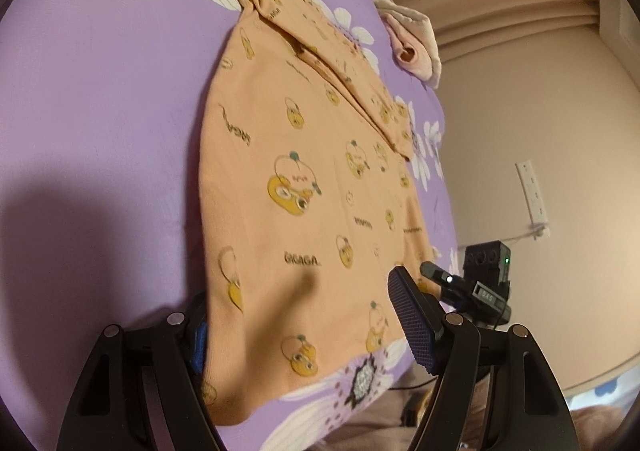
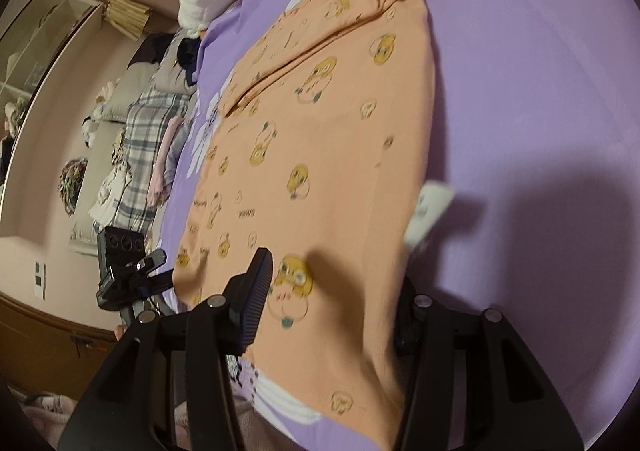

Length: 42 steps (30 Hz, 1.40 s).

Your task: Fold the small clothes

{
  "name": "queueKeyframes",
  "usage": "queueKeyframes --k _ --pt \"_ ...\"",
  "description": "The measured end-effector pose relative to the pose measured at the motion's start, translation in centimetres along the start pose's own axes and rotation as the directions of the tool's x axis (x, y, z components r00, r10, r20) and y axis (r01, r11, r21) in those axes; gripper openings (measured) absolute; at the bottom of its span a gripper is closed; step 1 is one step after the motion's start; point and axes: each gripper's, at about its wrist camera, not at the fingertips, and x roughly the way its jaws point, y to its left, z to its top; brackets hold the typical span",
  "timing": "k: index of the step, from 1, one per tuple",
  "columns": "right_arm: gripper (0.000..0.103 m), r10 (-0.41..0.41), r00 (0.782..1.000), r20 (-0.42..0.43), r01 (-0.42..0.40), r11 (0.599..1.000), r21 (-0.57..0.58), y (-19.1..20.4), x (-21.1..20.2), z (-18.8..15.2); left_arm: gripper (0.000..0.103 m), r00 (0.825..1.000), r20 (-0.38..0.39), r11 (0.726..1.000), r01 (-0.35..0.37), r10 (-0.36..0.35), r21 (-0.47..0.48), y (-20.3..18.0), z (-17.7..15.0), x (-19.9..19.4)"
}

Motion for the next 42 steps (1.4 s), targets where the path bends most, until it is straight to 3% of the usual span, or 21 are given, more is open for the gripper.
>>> queueKeyframes --k 8,31,40,42 --pt "0.05 0.022 0.998 -0.057 -0.025 0.998 -0.052 1.2 0.8 -1.6 0.073 1.0 -0.01 1.0 0.012 -0.012 -0.008 -0.2 -0.4 0.3" --pt "0.049 0.023 0.998 -0.054 -0.027 0.997 -0.075 1.7 1.7 -1.4 0.073 1.0 -0.008 1.0 0.011 -0.011 -0.017 -0.7 -0.8 0.8" --pt "0.031 -0.013 0.999 -0.038 0.01 0.997 -0.078 1.4 1.6 -1.5 0.073 1.0 0.001 1.0 0.001 -0.001 -0.016 -0.7 -0.7 0.8" --pt "0.027 -0.022 0.999 -0.034 0.019 0.996 -0.085 1.5 1.6 -1.6 0.068 1.0 0.003 1.0 -0.007 0.007 -0.013 -0.8 -0.7 0.7"
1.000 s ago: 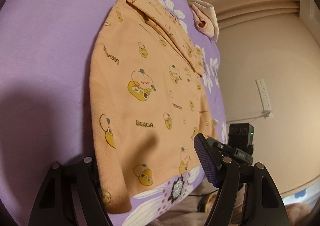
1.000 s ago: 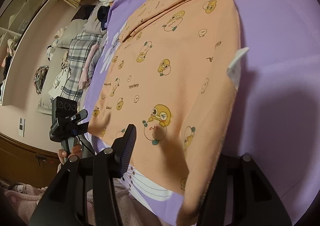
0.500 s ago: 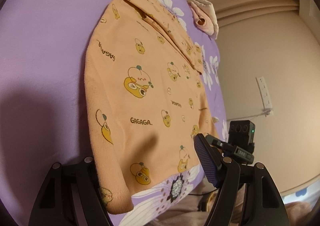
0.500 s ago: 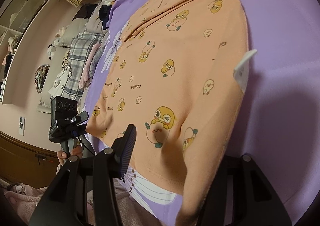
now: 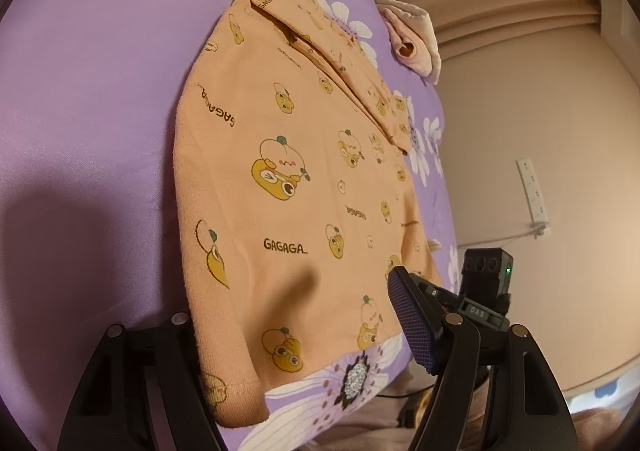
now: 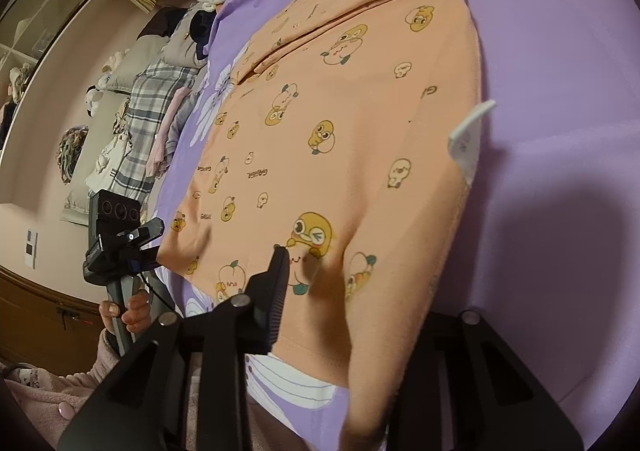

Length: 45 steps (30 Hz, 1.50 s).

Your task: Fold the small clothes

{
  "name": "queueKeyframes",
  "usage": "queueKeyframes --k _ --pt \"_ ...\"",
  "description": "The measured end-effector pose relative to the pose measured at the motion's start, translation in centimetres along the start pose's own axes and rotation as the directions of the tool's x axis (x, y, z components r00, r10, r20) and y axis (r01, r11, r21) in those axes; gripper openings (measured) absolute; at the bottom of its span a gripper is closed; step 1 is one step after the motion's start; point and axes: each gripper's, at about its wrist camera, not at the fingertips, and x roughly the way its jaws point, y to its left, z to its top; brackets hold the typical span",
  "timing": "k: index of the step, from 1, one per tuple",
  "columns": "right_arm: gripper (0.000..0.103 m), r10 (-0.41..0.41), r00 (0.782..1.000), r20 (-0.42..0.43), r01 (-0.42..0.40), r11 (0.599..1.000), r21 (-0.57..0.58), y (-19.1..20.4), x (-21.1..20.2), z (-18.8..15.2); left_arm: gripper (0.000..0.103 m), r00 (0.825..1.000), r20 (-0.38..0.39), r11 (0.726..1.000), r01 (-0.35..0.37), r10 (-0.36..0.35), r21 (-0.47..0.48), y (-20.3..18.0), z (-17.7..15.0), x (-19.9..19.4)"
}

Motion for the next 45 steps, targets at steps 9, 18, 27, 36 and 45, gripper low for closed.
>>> queueKeyframes --k 9,18,27,36,45 --pt "0.014 0.007 1.0 0.021 -0.007 1.0 0.012 -0.7 -0.1 -0.3 0.049 1.0 0.012 1.0 -0.022 0.022 -0.022 0.6 0.2 -0.3" --pt "0.011 0.061 0.996 0.064 -0.065 0.996 0.058 -1.6 -0.5 -0.8 0.025 0.999 0.032 0.995 0.004 -0.001 -0.098 2.0 0.1 -0.5" --pt "0.009 0.101 0.99 0.095 -0.108 0.992 0.071 -1.9 -1.2 -1.1 0.012 0.998 0.06 0.991 0.025 -0.017 -0.135 2.5 0.3 -1.2" --pt "0.007 0.145 0.976 0.161 -0.151 0.988 0.026 -0.1 -2.5 -0.1 0.004 0.99 0.134 0.997 0.042 -0.033 -0.062 0.3 1.4 -3.0" --pt "0.006 0.203 0.937 0.286 -0.197 0.979 -0.048 2.1 -4.7 2.5 0.001 0.975 0.201 0.995 0.085 -0.093 0.05 -3.0 3.6 -3.2"
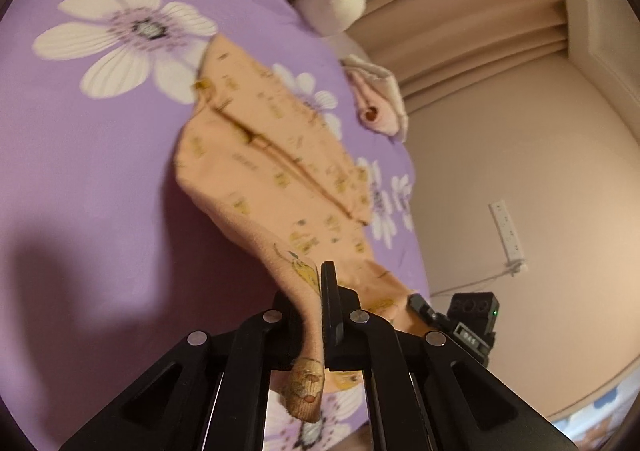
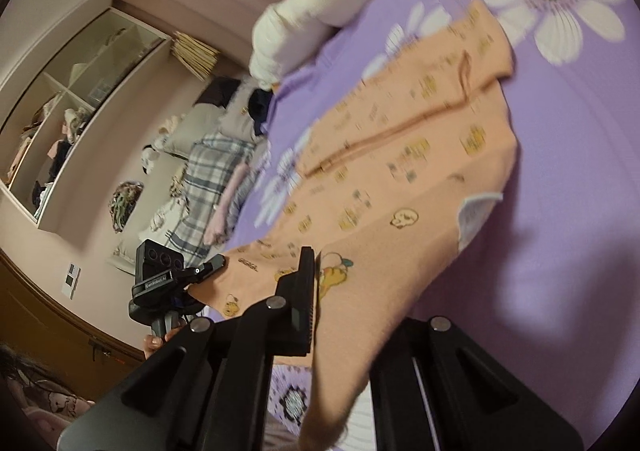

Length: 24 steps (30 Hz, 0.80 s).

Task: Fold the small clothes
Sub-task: 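Grasp the peach shirt hem with both grippers and lift it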

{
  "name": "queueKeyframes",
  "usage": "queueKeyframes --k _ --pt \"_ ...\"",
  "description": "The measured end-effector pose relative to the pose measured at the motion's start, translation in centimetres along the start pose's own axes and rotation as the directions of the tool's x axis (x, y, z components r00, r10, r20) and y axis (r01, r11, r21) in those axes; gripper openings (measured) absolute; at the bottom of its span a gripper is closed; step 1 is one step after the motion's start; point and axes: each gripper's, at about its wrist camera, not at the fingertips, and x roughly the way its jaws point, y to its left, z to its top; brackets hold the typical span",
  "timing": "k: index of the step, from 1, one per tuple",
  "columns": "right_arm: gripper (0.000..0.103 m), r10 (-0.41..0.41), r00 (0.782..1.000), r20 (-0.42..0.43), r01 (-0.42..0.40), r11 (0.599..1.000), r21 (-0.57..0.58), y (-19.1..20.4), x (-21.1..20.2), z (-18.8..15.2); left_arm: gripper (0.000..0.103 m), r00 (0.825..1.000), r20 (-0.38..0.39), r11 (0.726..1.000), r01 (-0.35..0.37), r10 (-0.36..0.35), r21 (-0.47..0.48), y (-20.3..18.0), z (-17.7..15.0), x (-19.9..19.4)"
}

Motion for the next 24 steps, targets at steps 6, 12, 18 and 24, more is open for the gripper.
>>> queueKeyframes --k 6,12,18,24 --pt "0.005 0.028 0.998 0.047 -0.026 0.999 -0.044 1.4 -0.4 0.7 0.001 1.0 0.01 0.997 0.019 -0.02 0.078 -2.4 0.4 0.2" --pt "0.005 0.035 0.994 0.105 -0.028 0.997 -0.068 2.4 -2.0 1.2 0.001 0.998 0.043 0.989 0.042 -0.048 0.144 -4.2 0.8 -0.8" --pt "0.004 0.034 0.988 0.153 -0.019 0.995 -0.099 3.2 -3.3 1.3 0.001 0.995 0.049 0.977 0.081 -0.092 0.196 -5.4 0.9 -0.9" --pt "0.004 0.053 0.979 0.195 -0.024 0.988 -0.15 4.5 -4.1 1.4 0.001 0.987 0.067 0.962 0.128 -0.148 0.239 -6.4 0.6 -1.8"
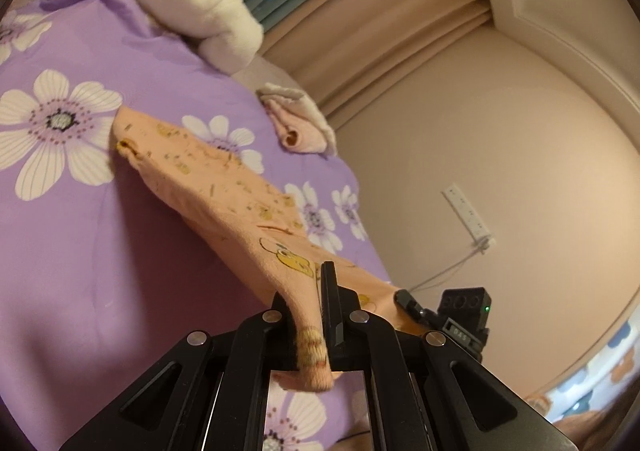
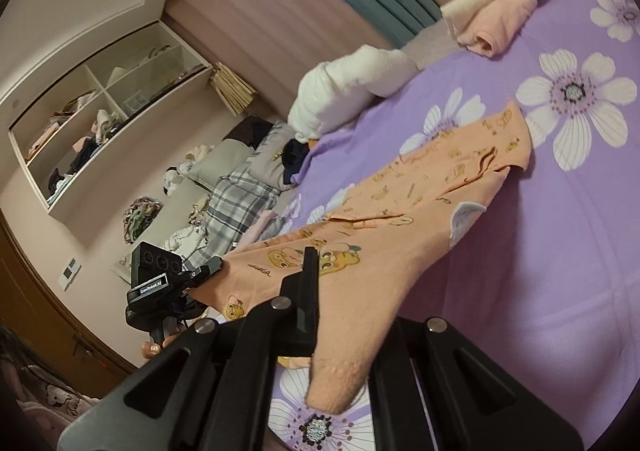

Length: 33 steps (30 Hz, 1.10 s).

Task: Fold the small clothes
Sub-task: 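Grasp the peach shirt hem with both grippers and lift it, then carry the held hem over the shirt toward the collar with both grippers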

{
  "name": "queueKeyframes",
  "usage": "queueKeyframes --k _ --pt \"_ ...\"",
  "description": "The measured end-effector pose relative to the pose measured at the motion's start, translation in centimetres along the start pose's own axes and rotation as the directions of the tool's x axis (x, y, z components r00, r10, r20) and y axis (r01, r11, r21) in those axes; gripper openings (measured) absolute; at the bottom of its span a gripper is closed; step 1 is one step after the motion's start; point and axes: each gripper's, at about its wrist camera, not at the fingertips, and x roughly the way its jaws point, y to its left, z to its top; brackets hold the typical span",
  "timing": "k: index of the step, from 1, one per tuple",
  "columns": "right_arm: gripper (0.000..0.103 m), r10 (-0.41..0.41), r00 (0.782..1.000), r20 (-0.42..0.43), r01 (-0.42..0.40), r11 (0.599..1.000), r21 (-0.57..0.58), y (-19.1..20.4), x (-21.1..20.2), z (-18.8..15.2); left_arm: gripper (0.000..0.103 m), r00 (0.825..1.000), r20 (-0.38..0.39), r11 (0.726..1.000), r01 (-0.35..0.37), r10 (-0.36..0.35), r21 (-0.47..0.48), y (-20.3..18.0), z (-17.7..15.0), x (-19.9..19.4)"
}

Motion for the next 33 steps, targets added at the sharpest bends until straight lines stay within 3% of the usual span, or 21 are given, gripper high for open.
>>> queueKeyframes --k 11,23,33 --pt "0.003 0.008 1.0 0.007 -0.007 0.998 -0.066 1.8 -2.0 0.2 0.001 0.999 0.011 0.999 0.048 -0.048 0.01 -1.7 -0.5 -2.2" --pt "0.004 -0.008 0.999 -0.052 -0.001 0.988 -0.157 3.8 -4.3 -0.6 0.001 0.999 -0.044 0.999 0.022 -0.021 0.027 -2.7 -1.8 -3.6" --pt "0.004 -0.078 0.995 -0.066 0.072 0.994 -0.078 1.1 -1.7 0.4 0.001 0.998 -0.058 0.999 -0.013 0.011 -0.045 0.0 -0.7 -1.3"
